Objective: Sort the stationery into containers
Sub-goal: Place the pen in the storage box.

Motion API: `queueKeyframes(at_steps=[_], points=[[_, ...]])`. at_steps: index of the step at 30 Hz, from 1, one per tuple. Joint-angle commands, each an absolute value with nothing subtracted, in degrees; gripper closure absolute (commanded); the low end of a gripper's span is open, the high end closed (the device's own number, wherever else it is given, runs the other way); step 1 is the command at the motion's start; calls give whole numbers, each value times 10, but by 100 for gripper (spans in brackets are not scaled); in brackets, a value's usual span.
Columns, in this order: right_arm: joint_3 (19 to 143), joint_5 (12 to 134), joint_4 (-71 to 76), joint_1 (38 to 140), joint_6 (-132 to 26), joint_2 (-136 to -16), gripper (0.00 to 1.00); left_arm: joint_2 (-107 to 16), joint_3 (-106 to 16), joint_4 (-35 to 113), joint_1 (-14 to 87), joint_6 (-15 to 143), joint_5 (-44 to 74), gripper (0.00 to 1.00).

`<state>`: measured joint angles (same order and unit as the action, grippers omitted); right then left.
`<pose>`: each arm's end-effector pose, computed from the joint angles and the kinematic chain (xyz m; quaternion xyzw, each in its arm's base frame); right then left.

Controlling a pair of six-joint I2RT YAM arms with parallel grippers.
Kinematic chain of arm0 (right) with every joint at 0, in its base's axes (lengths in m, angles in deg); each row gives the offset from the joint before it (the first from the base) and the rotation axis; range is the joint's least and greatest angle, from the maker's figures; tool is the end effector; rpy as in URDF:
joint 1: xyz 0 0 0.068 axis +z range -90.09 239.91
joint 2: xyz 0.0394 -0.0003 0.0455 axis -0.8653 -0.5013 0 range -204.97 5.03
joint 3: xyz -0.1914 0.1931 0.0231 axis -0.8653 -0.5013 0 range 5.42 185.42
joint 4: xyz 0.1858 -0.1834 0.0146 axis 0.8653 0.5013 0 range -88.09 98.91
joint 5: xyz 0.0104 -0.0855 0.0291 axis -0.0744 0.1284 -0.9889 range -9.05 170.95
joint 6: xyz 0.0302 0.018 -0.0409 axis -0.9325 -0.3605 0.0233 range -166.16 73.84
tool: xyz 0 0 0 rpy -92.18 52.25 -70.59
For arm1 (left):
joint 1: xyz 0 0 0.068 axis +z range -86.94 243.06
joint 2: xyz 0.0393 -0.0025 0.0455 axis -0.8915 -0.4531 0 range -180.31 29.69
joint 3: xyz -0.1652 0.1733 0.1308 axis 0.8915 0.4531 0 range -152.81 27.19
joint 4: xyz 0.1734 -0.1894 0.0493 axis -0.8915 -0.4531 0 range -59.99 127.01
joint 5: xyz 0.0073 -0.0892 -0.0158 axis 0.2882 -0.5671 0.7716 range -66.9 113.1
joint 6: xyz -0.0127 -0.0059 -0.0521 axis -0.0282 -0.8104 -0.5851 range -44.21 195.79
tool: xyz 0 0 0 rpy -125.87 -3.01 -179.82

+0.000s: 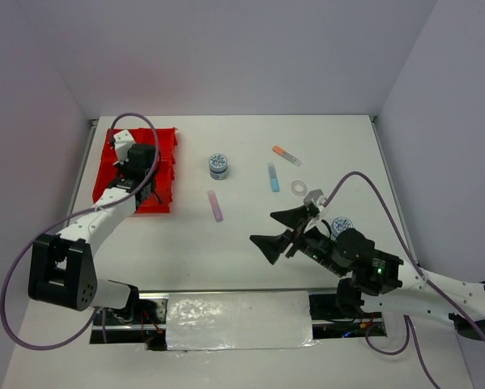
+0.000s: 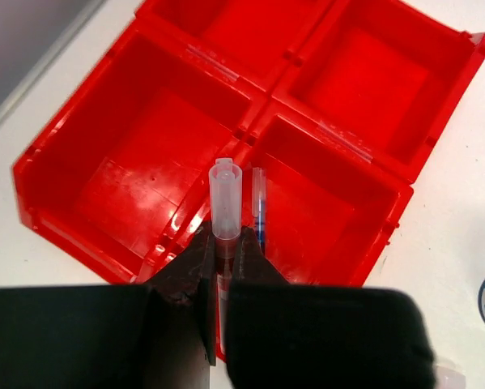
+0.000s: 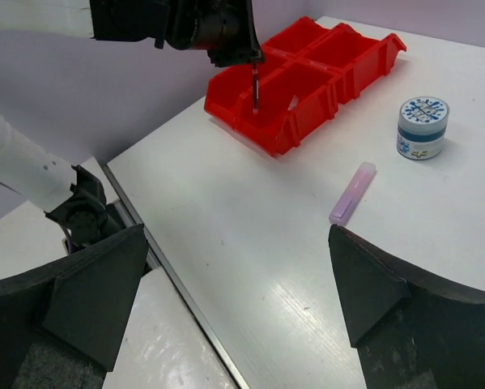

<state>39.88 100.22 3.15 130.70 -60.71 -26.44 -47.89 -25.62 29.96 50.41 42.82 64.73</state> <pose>0.0584 0.1320 0.3273 -0.2175 0.6620 0.3940 0.5994 0.2944 -0.0418 0.2702 -0.3142 0.7735 0.1101 0.5393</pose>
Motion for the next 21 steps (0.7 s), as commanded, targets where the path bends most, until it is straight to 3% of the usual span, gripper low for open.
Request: queueKeyframes(at_steps=[1,8,14,19,20,21], points=[[378,1002,61,1308,-620,-238,0,-492,-283,333,530,391,561,100],[350,1007,43,1308,-622,-234,0,-526,-255,374,554,378,504,99],[357,1005,33,1308,-615,-264,0,-577,-272,372,554,367,508,84],[355,1005,24,1308,-611,-268,0,-587,-283,336,554,364,522,58],[353,1003,21,1308,-610,-265,0,-582,-284,332,554,364,525,50],[350,1002,21,1308,-608,-260,0,-577,-284,329,554,365,525,32]])
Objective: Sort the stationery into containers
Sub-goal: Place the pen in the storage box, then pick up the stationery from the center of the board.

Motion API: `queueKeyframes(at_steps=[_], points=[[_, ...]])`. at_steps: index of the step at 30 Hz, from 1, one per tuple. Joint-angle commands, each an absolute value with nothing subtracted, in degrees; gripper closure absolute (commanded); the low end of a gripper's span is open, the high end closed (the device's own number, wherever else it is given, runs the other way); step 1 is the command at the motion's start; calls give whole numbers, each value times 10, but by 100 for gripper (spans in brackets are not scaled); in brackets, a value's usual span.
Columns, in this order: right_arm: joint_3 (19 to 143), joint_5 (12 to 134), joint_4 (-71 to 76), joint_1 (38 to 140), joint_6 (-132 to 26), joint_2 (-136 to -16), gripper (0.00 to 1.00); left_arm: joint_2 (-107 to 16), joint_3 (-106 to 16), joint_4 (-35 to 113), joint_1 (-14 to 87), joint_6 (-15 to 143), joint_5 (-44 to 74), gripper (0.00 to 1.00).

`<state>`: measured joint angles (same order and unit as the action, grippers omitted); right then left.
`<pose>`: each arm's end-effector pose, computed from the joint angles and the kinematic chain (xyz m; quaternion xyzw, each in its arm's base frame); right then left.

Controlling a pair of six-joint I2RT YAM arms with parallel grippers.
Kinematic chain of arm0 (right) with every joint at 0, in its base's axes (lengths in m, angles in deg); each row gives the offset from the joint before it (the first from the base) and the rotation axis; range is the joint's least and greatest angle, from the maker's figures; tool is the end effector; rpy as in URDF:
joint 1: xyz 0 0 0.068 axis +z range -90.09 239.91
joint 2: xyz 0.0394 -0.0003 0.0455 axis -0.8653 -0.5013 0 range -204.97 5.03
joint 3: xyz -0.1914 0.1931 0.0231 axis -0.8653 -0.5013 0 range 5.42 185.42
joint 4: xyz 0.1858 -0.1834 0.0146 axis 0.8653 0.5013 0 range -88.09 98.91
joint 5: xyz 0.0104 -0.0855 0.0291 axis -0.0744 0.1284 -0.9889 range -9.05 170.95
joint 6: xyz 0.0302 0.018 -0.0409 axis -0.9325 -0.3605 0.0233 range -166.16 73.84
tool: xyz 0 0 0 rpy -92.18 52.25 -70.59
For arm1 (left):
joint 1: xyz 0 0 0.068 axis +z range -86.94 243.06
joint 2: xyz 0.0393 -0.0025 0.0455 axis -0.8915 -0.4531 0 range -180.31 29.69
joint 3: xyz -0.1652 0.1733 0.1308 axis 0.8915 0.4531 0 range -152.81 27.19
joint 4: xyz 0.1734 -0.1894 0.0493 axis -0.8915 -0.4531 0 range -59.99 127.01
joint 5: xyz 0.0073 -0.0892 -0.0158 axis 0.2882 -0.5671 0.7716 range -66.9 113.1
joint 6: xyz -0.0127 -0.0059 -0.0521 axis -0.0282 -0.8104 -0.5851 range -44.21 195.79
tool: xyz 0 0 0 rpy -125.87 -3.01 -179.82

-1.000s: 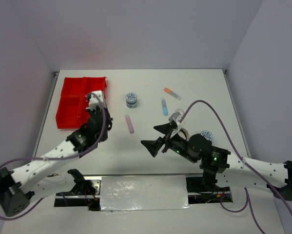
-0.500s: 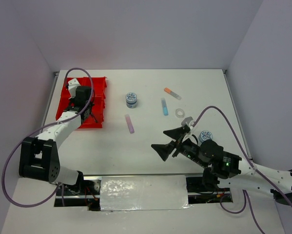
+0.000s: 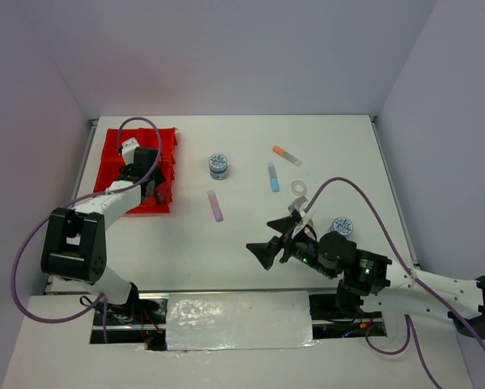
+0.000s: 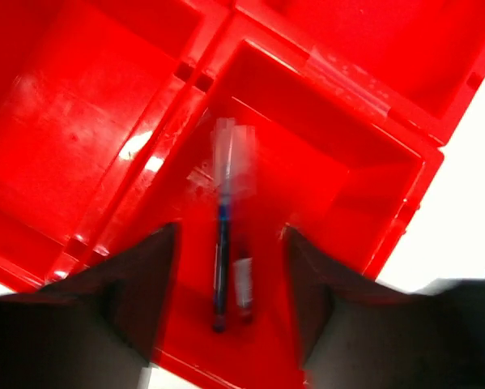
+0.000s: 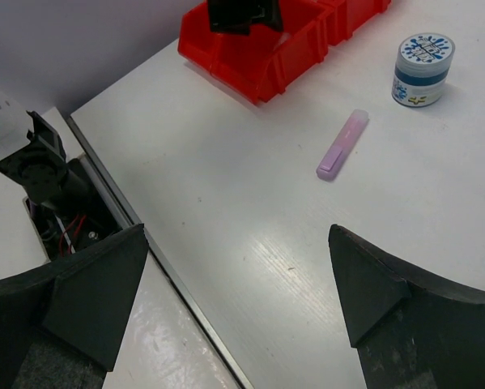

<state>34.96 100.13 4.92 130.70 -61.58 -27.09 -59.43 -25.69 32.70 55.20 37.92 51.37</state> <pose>0.0607 0.1387 0.2923 -0.2402 0.6987 0.3626 0.5680 0.3284 -0.0283 0.2126 -0.3267 0.8243 0.0468 0.4600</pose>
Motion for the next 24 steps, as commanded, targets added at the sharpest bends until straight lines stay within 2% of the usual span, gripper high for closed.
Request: queueKeyframes(at_steps=[1,2,3,5,10,12,14,18,20,24], points=[[350,1003,21,1308,-608,-257,0,-562,-284,326,554,365,524,26],[349,1005,21,1308,-608,-255,0,-553,-284,325,554,364,520,20],[350,1009,21,1308,-607,-255,0,-543,-284,324,554,364,518,7],[351,1011,24,1308,-607,-251,0,-516,-289,320,554,365,504,1],[356,1058,48,1308,-622,-232,0,-464,-303,337,539,382,439,1],[361,1093,76,1307,-651,-219,0,-473,-319,365,509,429,362,1],[378,1170,124,1307,-699,-214,0,-553,-414,349,467,490,337,1],[408,1204,204,1307,-771,-215,0,-700,-572,231,402,534,326,1],[414,1198,224,1305,-774,-214,0,-753,-619,200,377,549,353,1],[413,1170,231,1305,-772,-227,0,-796,-639,210,340,564,375,1]])
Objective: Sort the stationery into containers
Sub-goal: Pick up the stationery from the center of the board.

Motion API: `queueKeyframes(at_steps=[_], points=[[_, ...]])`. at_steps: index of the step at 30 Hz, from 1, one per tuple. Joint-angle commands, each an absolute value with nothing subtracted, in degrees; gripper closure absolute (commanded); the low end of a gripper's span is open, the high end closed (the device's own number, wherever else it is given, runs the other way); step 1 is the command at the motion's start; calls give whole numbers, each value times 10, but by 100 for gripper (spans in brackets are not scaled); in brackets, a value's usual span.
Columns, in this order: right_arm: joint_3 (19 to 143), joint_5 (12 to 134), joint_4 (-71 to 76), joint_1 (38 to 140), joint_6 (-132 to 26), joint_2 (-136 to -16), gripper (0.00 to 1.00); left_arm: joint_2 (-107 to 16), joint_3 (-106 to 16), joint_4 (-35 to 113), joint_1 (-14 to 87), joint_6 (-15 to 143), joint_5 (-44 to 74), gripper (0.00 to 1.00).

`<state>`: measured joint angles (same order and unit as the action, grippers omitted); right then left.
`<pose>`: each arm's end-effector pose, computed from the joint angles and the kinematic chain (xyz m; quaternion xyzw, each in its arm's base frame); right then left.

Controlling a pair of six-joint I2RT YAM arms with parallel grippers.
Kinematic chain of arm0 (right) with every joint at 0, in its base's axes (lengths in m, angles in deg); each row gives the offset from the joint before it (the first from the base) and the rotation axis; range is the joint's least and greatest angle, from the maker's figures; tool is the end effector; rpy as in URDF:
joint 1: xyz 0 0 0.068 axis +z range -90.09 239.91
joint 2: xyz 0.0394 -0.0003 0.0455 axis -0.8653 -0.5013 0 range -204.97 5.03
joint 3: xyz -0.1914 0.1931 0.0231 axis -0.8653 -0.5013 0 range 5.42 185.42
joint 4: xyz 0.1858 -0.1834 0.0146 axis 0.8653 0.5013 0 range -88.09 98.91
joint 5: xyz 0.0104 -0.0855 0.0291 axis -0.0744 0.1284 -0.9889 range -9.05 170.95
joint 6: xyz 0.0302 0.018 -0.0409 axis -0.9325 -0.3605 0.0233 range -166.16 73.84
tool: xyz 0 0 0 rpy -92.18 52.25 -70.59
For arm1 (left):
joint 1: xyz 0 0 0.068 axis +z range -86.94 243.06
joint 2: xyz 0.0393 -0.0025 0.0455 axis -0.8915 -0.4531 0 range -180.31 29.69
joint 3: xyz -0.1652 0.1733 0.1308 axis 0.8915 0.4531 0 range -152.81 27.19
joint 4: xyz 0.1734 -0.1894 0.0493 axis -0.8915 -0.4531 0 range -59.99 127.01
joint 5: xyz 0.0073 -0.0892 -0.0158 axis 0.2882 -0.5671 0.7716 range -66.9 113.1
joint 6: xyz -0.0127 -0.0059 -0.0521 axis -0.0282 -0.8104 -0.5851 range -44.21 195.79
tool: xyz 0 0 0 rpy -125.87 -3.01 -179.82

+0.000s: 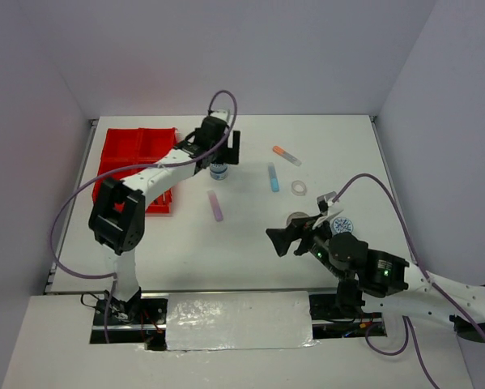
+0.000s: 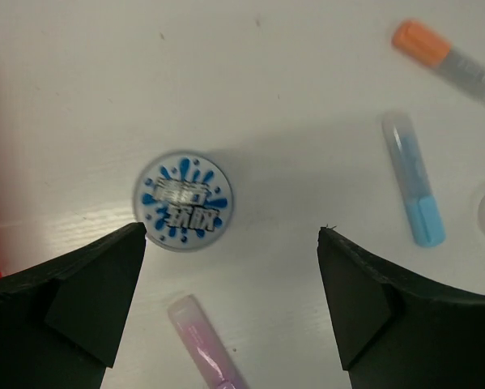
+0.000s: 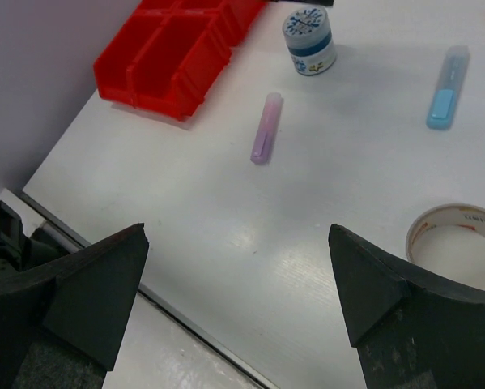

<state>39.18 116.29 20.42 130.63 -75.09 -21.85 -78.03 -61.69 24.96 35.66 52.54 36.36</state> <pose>0.0595 0.1078 0.3010 -0.0842 0.7583 0.3082 0.5682 0.3988 -0.1975 0.2869 -0.0256 0.8655 -0.1188 0.4859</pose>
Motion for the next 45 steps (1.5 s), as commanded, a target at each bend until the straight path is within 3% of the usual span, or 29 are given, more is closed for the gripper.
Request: queueKeyframes(at_steps=[1,9,25,27,30,31,32,33,34,40,45], points=[[414,1165,233,1304,-773,-230,0,-810,-640,211,338,563,382,1],[410,1108,177,1305,-755,-302,0,-833,-623,239,334,569,461,1],[441,1051,120,1305,-718,-392,0,-905,-679,237,364,581,368,1],[444,1051,118,1305,-717,-397,0,-912,-680,237,365,580,374,4],[444,1048,114,1304,-716,-395,0,-920,-683,239,367,579,378,30],[443,1048,114,1305,-716,-394,0,-920,-685,238,368,579,380,52],[443,1049,115,1305,-717,-393,0,-920,-689,238,369,579,380,67],[442,1052,117,1304,-717,-389,0,-919,-692,232,371,576,380,92],[442,1054,119,1304,-717,-387,0,-917,-697,228,372,572,380,100],[430,1064,115,1304,-715,-373,0,-830,-696,230,408,524,398,100],[422,1062,109,1304,-713,-372,0,-813,-778,139,471,481,462,100]])
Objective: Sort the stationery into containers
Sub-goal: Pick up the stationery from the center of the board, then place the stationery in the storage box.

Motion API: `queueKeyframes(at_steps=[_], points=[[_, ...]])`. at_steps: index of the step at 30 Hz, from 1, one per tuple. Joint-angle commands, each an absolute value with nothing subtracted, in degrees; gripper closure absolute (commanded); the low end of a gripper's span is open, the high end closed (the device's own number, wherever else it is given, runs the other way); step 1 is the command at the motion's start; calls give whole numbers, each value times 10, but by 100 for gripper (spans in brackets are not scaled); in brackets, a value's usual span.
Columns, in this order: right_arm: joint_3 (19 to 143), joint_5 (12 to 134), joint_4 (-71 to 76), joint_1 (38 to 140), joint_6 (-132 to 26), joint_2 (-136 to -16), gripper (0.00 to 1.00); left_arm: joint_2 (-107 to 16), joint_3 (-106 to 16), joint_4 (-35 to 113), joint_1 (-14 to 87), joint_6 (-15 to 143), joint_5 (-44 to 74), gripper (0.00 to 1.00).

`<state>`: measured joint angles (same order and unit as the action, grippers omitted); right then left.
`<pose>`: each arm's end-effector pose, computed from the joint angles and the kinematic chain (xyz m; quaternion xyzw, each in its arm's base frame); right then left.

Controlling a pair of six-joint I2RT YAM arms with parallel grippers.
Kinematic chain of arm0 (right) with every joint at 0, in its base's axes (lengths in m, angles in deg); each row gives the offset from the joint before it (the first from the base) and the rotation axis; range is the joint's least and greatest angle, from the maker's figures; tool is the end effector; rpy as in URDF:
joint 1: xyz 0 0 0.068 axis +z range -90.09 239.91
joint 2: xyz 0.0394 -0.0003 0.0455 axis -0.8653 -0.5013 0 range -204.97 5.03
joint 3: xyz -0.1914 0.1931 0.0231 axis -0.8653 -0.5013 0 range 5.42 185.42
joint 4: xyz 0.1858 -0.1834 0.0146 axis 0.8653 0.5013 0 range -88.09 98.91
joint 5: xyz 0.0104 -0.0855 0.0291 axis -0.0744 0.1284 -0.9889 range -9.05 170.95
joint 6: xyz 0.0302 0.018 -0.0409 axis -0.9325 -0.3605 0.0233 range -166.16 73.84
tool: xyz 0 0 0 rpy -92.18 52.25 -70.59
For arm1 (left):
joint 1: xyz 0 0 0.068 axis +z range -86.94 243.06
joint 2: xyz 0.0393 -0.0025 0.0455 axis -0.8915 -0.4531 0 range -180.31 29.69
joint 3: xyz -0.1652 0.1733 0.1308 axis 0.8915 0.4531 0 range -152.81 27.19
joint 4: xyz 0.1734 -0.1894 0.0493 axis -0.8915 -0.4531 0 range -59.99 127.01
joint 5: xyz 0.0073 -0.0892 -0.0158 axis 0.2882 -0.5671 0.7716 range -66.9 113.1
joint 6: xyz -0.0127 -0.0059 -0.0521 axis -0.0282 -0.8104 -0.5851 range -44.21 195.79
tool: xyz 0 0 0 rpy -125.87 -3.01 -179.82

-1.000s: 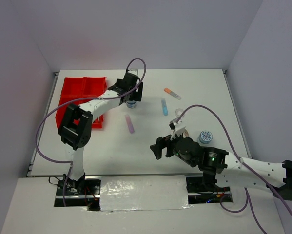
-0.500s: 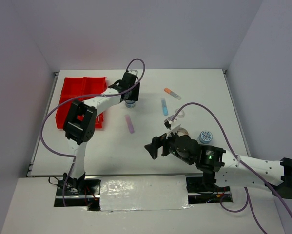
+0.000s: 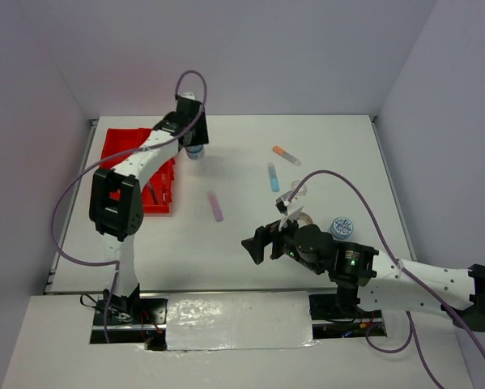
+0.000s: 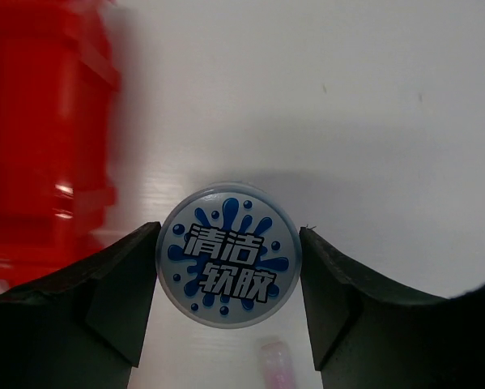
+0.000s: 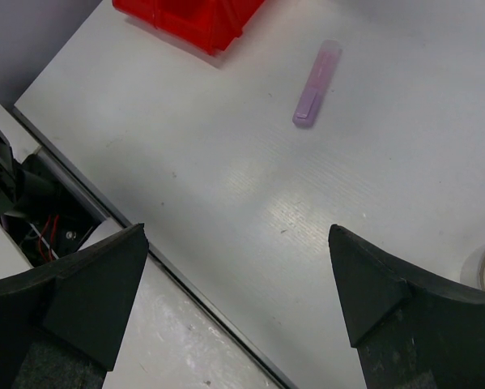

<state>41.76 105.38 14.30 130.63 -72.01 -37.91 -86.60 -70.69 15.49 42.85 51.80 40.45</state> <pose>0.0725 0.1628 0.2902 -0.1900 0.7823 0.3091 0.5063 0.4459 -0.1528 0.2605 -0.0933 0.8931 -0.0308 0.4390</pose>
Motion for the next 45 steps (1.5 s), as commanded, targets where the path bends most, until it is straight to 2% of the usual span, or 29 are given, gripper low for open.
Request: queueKeyframes(at_steps=[1,13,45], points=[[419,1058,104,1305,-713,-372,0,-818,-798,127,479,479,467,100],[414,1043,90,1304,-698,-389,0,-877,-849,103,577,477,416,100],[434,1013,70,1302,-684,-435,0,-864,-771,126,579,462,451,100]])
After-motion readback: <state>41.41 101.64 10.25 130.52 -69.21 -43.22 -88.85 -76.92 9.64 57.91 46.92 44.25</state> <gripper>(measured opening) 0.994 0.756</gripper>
